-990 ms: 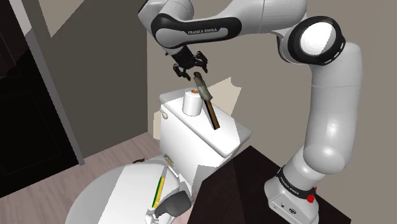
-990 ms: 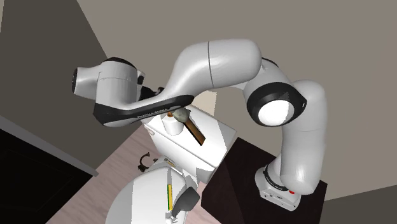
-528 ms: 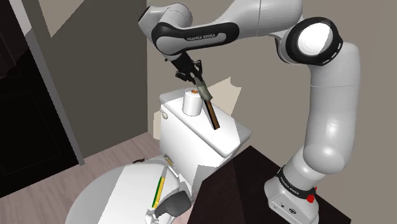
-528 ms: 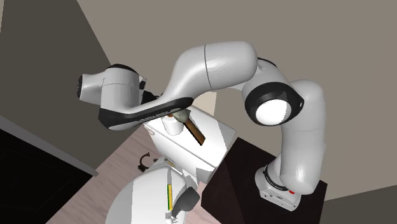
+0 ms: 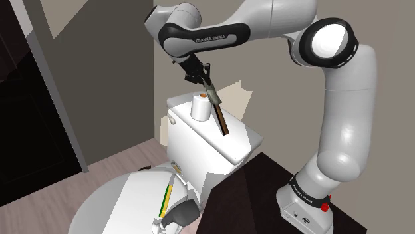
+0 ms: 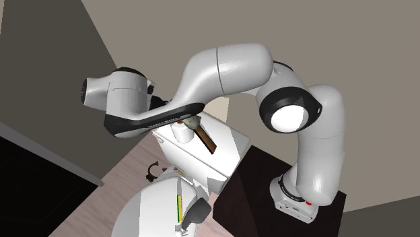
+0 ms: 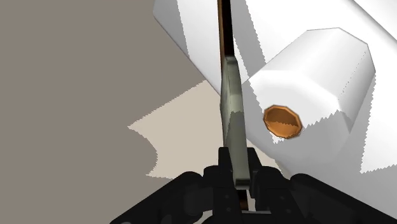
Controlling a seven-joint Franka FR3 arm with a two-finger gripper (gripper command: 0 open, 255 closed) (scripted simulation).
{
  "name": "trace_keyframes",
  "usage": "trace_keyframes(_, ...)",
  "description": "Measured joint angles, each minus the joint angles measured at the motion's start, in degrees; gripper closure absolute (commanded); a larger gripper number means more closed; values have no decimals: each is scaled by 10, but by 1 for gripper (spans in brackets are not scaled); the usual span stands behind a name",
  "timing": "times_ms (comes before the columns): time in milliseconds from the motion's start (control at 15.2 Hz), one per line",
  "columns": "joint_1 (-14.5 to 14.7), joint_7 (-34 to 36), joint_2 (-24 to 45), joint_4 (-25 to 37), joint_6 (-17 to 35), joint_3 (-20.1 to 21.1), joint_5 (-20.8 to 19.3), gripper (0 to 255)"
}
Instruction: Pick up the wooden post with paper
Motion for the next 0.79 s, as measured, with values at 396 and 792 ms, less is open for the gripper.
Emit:
trace_keyframes(396,5,-17,-6,25,-27,1,-1,255)
trace_keyframes(792,16,-42,-6,72,-66,0,-9,255)
